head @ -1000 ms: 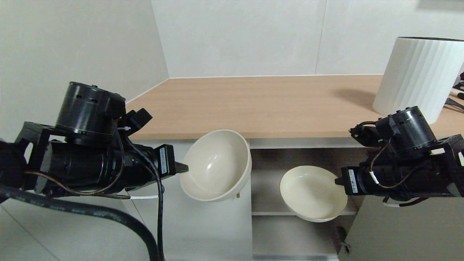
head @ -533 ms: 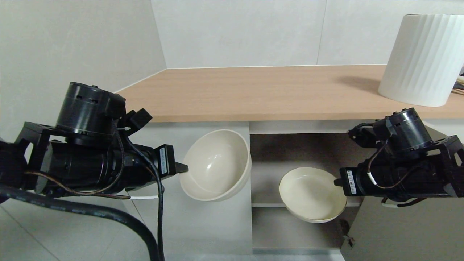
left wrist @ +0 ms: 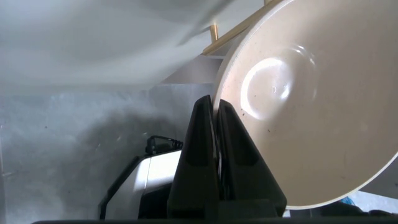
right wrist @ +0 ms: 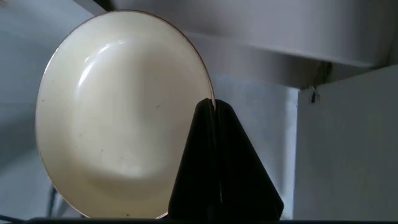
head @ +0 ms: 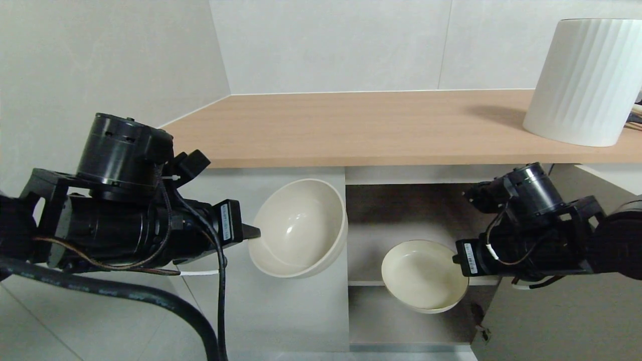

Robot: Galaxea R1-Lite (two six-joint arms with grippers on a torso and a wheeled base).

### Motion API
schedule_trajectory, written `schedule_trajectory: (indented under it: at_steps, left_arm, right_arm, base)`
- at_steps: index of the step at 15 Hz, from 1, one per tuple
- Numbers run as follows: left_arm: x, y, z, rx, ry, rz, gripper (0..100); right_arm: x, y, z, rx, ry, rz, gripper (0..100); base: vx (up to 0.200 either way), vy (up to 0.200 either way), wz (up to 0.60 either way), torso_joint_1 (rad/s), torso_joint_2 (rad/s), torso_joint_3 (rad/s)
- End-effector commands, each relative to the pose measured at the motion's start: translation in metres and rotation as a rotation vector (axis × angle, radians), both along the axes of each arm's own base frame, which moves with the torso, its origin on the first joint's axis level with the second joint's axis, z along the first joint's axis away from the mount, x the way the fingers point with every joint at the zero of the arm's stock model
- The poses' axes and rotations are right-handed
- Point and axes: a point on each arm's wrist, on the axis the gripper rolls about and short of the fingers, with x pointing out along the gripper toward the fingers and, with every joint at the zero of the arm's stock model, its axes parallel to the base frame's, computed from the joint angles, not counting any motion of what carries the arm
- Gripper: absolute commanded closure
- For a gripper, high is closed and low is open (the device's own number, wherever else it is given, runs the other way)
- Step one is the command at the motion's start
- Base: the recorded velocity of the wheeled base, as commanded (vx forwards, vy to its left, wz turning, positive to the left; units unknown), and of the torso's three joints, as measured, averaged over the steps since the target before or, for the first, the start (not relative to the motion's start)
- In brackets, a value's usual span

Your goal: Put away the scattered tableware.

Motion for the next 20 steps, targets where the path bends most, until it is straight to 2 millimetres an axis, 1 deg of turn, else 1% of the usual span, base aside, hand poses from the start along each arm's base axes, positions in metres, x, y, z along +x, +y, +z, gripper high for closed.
schedule_trajectory:
  at_steps: [1,3,4,6,8,10,11,12,14,16,17,20]
  left_arm:
    - [0.0,0.0,0.0,0.0,0.0,0.001,100]
    - [0.0,0.0,0.0,0.0,0.0,0.001,100]
    - [0.0,0.0,0.0,0.0,0.0,0.001,100]
    - [0.0,0.0,0.0,0.0,0.001,0.001,100]
    - [0.0,0.0,0.0,0.0,0.001,0.001,100]
    - [0.0,0.0,-0.001,0.001,0.003,0.001,100]
    - [0.0,0.0,0.0,0.001,0.001,0.0,100]
    - [0.0,0.0,-0.001,0.002,0.002,0.0,100]
    - [0.0,0.0,-0.001,0.002,0.002,0.0,100]
    - [0.0,0.0,-0.001,0.002,0.002,0.0,100]
    - [0.001,0.0,-0.001,0.003,0.004,0.0,100]
    - [0.0,0.0,-0.001,0.002,0.005,-0.002,100]
  right_arm:
    - [0.016,0.008,-0.033,-0.054,0.089,0.006,100]
    - [0.028,0.014,-0.053,-0.057,0.101,0.001,100]
    - [0.039,0.018,-0.068,-0.048,0.084,-0.009,100]
    - [0.055,0.017,-0.091,-0.03,0.083,-0.052,100]
    - [0.079,0.011,-0.114,0.02,0.056,-0.131,100]
    - [0.097,0.003,-0.131,0.043,0.023,-0.222,100]
    - [0.099,0.003,-0.132,0.045,0.019,-0.229,100]
    - [0.11,-0.003,-0.142,0.037,0.01,-0.273,100]
    - [0.121,-0.003,-0.152,0.029,0.003,-0.326,100]
    - [0.128,-0.003,-0.158,0.023,-0.005,-0.363,100]
    - [0.131,-0.007,-0.162,0.016,-0.006,-0.381,100]
    - [0.142,-0.012,-0.168,0.001,-0.024,-0.417,100]
  base:
    - [0.0,0.0,0.0,0.0,0.0,0.0]
    - [0.0,0.0,0.0,0.0,0.0,0.0]
    - [0.0,0.0,0.0,0.0,0.0,0.0]
    - [0.0,0.0,0.0,0.0,0.0,0.0]
    - [0.0,0.0,0.0,0.0,0.0,0.0]
    - [0.0,0.0,0.0,0.0,0.0,0.0]
    - [0.0,0.0,0.0,0.0,0.0,0.0]
    - [0.0,0.0,0.0,0.0,0.0,0.0]
    - [0.0,0.0,0.0,0.0,0.0,0.0]
    - [0.0,0.0,0.0,0.0,0.0,0.0]
    - [0.0,0.0,0.0,0.0,0.0,0.0]
    - [0.0,0.0,0.0,0.0,0.0,0.0]
